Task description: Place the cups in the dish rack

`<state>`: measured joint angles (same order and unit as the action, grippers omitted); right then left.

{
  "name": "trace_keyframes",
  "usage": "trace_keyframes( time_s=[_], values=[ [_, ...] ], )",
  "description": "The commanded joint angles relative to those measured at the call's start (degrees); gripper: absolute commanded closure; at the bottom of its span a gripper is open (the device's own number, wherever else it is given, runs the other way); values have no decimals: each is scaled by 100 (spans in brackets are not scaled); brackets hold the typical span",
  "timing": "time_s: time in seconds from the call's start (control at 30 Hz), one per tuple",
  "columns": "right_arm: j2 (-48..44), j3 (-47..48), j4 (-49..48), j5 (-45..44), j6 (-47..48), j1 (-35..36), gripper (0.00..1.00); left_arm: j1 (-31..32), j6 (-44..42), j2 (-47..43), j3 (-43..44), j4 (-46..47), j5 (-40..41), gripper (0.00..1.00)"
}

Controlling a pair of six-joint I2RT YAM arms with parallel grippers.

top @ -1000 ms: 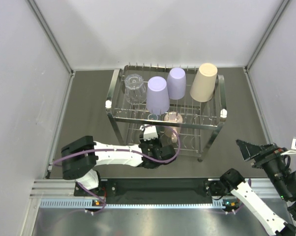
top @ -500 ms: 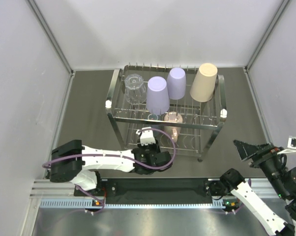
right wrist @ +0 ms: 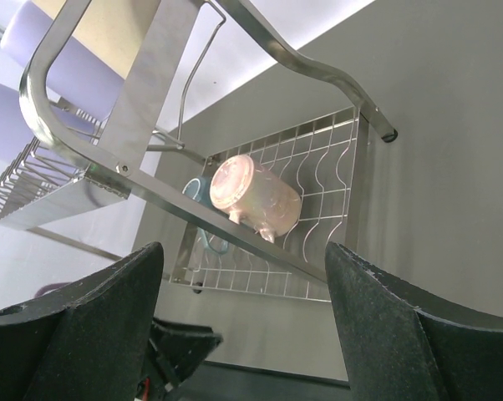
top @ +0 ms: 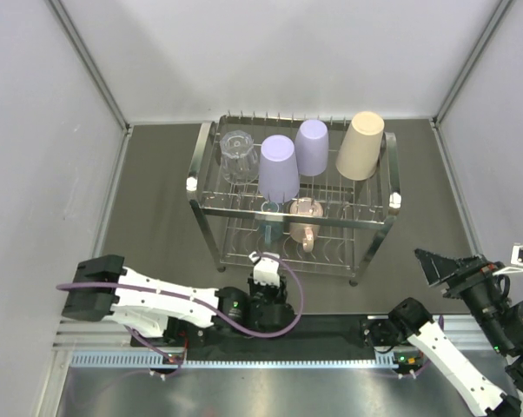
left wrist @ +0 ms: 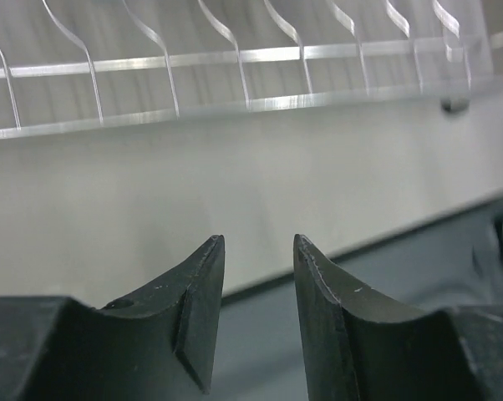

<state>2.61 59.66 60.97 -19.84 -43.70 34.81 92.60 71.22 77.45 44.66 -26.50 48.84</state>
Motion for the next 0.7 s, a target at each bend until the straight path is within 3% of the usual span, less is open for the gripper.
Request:
trace_keyframes(
  time_s=[0.0,0.13,0.33,0.57,0.67],
  values=[
    [-50,142,29,-20,28,105,22,153,-171,-475,-239,-3,-313,56],
    [-103,108,38,-3,2,105,22,285,-125,-1205,-624,22,-462,59],
    [-112,20,47,138,-51,96,22,303,-959,-2444,-1467,1514,-1709,59],
    [178,20,459,-28,-173,105,21,303,-487,-3727,-2286,1753,-2607,56],
    [283,-77,521,23,-252,105,20,303,-398,-4805,-2734,1973,-2730,55]
  ],
)
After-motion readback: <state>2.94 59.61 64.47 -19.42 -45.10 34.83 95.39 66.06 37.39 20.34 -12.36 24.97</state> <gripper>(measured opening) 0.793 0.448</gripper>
